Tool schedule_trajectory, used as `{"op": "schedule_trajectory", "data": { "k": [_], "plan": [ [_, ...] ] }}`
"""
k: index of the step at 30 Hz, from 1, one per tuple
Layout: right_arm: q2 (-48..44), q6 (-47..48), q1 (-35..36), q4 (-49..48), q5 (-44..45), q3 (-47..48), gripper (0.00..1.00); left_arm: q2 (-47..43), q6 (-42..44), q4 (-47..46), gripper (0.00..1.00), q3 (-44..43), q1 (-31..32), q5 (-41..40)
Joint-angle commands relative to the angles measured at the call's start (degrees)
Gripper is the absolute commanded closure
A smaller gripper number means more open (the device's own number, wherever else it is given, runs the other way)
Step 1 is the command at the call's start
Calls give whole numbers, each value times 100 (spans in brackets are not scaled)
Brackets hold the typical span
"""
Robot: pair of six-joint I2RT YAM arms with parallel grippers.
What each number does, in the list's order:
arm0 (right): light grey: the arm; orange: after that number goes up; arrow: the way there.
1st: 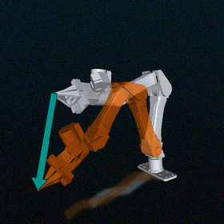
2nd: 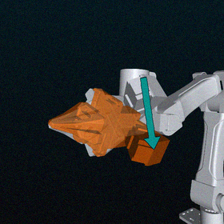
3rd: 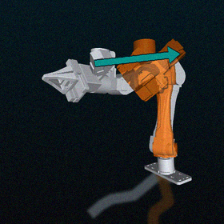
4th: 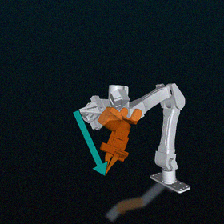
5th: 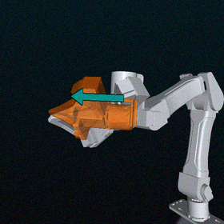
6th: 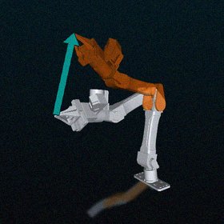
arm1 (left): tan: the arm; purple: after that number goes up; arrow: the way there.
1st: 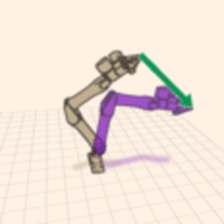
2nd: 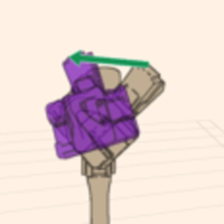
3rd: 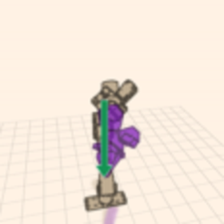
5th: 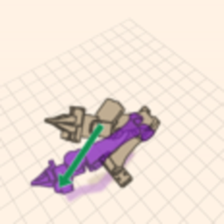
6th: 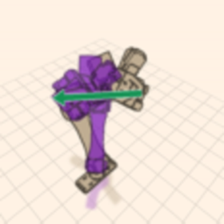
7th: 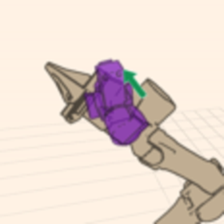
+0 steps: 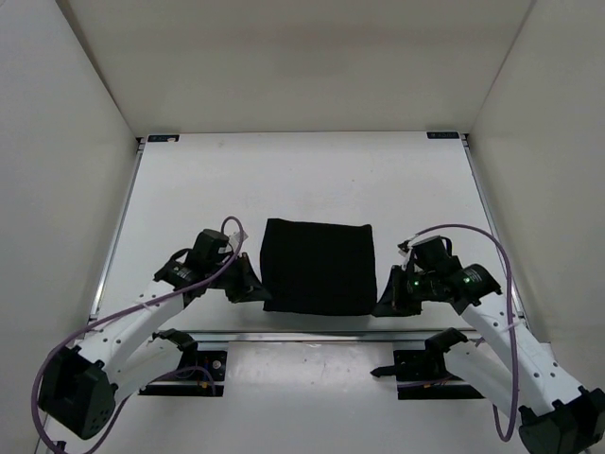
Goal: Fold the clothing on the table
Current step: Fold the skirt
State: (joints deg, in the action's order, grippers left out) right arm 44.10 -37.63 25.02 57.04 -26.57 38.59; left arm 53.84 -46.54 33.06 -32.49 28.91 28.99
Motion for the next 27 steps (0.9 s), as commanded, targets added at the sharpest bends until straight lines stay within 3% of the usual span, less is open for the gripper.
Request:
{"op": "schedule_trajectory", "data": {
  "k": [1, 6, 9, 20, 23, 27],
  "plan": [
    [300, 263, -329, 89, -515, 228, 100, 186, -162, -176, 100, -98, -323, 326],
    [1476, 1125, -988, -245, -639, 825, 100, 1266, -214, -1150, 95, -442, -1000, 1081],
    [2241, 1529, -1375, -447, -604, 1308, 100, 2065, -145, -1276, 94, -1056, -1238, 1161],
    [4527, 1987, -1684, -1133, -402, 2846, 100, 4045, -513, -2241, 85, -2208, -1554, 1434],
    [5081, 2075, -1789, -1204, -428, 3338, 100, 4546, -941, -2662, 84, -2490, -1651, 1556],
    [5854, 2084, -2053, -1362, -472, 3821, 100, 5074, -1706, -3586, 72, -2823, -1783, 1828]
  ]
}}
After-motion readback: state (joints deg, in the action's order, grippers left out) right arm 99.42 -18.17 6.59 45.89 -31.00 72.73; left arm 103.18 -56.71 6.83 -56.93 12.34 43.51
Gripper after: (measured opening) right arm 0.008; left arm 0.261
